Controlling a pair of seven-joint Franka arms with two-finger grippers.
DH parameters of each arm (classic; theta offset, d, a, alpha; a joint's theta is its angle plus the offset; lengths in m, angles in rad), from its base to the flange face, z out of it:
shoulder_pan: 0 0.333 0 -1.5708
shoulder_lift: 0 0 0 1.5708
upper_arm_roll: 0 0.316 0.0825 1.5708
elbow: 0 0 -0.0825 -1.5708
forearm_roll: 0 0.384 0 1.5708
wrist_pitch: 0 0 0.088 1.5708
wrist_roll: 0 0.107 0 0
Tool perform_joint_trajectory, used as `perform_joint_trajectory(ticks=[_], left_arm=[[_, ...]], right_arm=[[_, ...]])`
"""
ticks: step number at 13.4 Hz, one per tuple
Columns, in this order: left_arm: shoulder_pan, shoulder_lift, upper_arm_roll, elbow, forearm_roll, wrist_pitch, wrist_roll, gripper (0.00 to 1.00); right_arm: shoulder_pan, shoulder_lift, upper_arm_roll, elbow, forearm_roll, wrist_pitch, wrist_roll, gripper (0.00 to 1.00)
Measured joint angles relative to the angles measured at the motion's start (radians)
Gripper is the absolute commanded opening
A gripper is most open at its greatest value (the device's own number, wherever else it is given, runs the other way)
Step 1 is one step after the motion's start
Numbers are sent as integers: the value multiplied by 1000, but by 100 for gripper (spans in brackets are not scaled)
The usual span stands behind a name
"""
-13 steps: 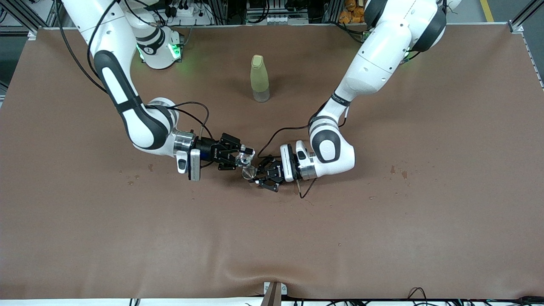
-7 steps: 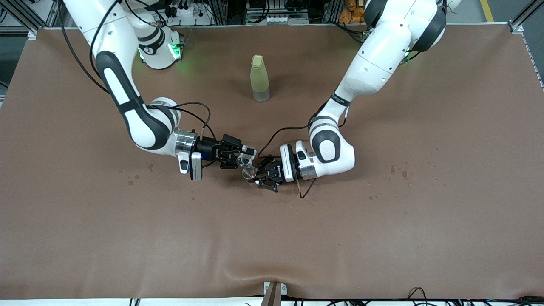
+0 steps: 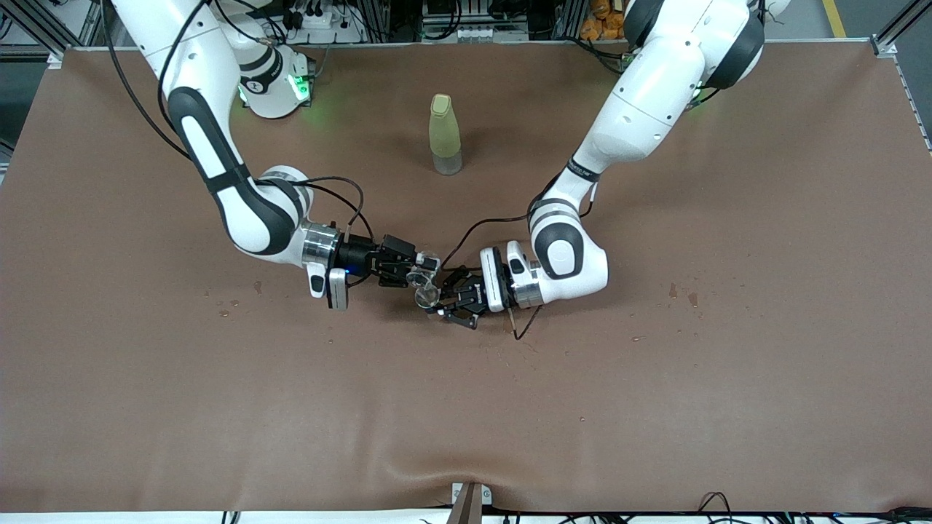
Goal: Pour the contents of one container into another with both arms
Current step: 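Tilt the beaker with the right gripper, pouring liquid into the jigger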
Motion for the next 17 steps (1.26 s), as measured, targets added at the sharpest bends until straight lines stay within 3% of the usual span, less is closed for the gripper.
perform_joint_trajectory(ticks=[17], left_arm=[[-1, 0, 0, 0, 0, 0, 0, 0]], right_arm=[[20, 0, 1, 32, 23, 54, 361, 0]])
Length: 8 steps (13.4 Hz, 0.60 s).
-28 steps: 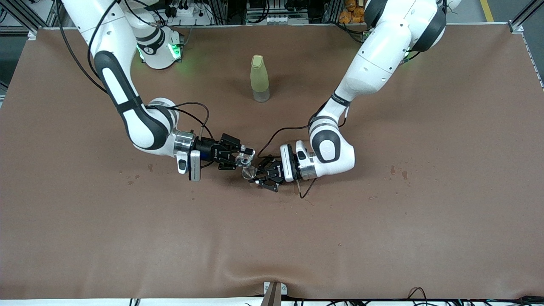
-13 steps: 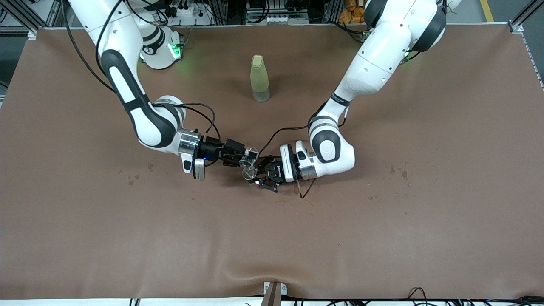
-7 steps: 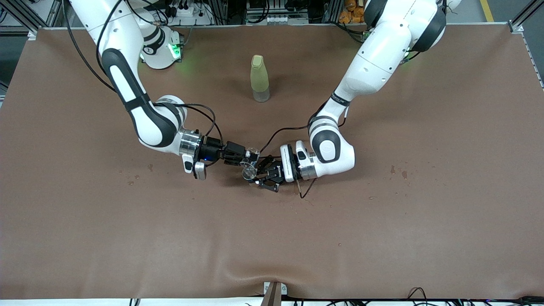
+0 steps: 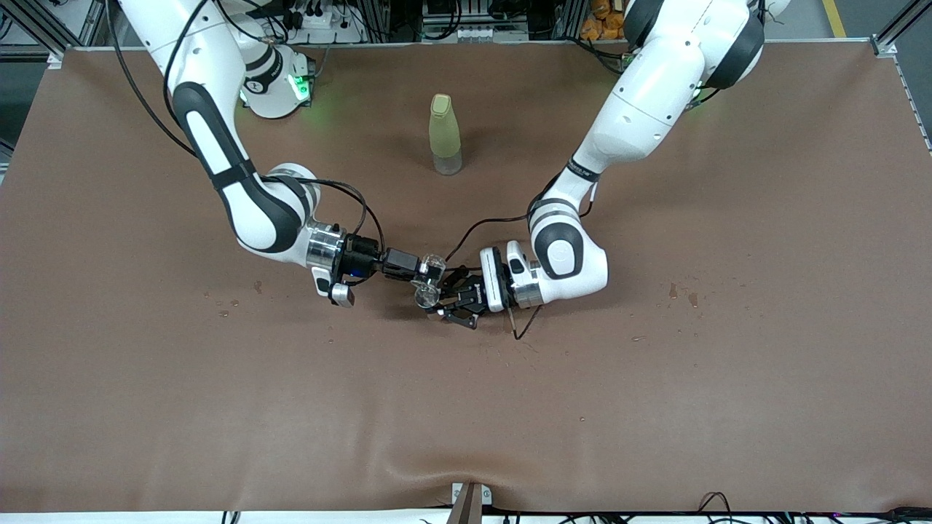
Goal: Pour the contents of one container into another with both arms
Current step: 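Tilt the beaker with the right gripper, pouring liquid into the jigger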
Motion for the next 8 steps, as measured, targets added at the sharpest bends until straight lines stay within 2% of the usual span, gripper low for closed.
perform_joint_trajectory(ticks=[8], left_arm=[[0, 0, 0, 0, 0, 0, 0, 0]], right_arm=[[0, 0, 0, 18, 8, 1, 142, 0]])
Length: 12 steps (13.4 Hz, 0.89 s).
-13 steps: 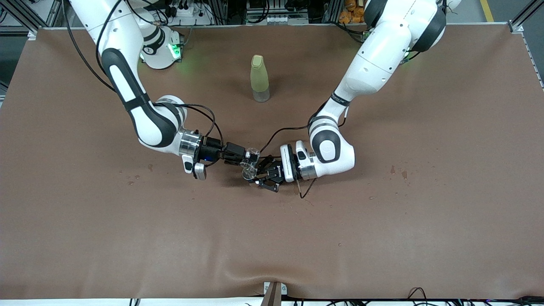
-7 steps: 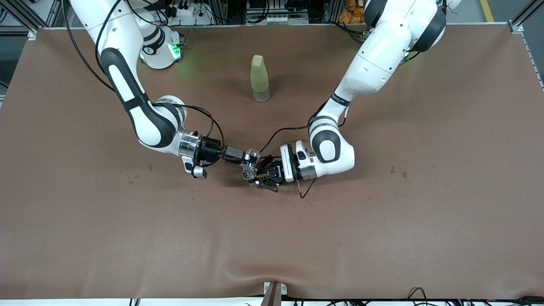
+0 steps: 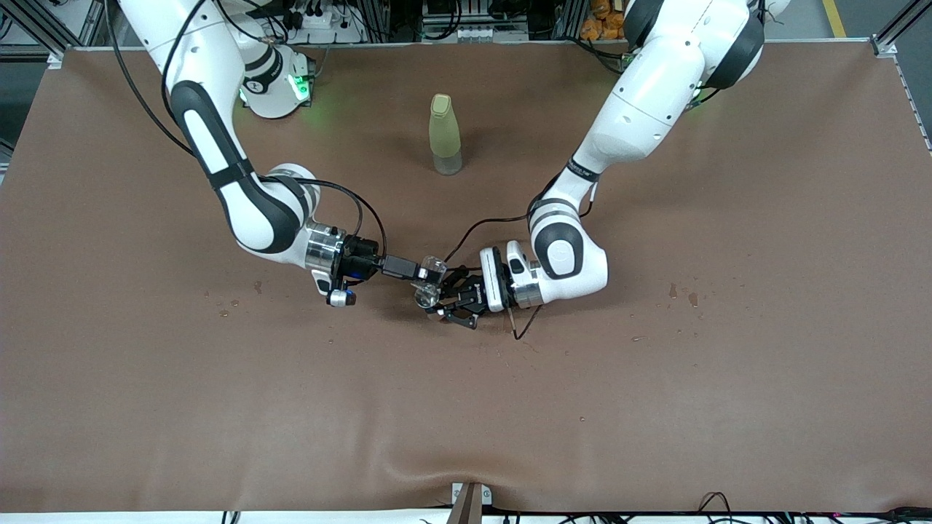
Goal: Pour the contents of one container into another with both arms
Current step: 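Tilt the beaker with the right gripper, pouring liquid into the jigger, then lower the beaker with the right gripper while the left gripper lowers the jigger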
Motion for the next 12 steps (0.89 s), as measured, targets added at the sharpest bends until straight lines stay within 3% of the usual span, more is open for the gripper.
perform_joint_trajectory(ticks=[5, 12], left_arm=[[0, 0, 0, 1, 0, 0, 0, 0], [26, -2, 6, 22, 0, 3, 0, 0]], right_arm=[[-1, 0, -4, 6, 1, 1, 184, 0], [-1, 4, -4, 7, 0, 0, 244, 0]])
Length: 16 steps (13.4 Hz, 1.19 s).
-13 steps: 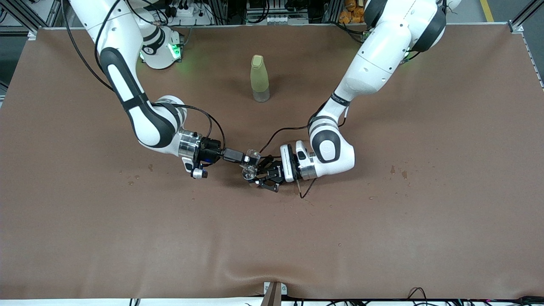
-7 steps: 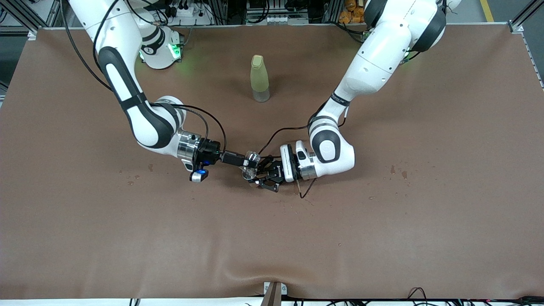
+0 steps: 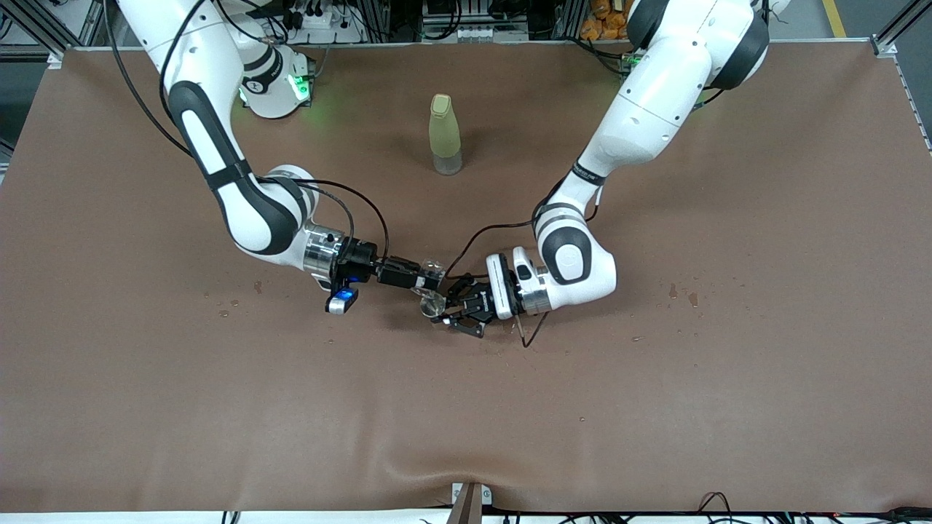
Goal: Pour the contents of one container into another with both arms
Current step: 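Lower the beaker with the right gripper while the left gripper lowers the jigger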
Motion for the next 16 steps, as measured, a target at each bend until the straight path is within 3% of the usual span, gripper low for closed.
perform_joint_trajectory(ticks=[2, 6, 8, 12, 16], left_arm=[[0, 0, 0, 0, 0, 0, 0, 0], [-4, 0, 0, -1, 0, 2, 0, 0], [10, -3, 4, -16, 0, 5, 10, 0], [76, -73, 8, -117, 22, -5, 33, 0], [233, -145, 11, -220, 178, -174, 33, 0]], right_arm=[[-1, 0, -2, 11, -3, 0, -90, 0], [-42, -1, -8, 24, -14, -21, -505, 0], [-76, 0, -11, 23, -64, -67, -671, 0], [-294, 32, -25, 18, -329, -289, -1040, 0], [-514, 102, -28, 20, -524, -396, -1513, 0]])
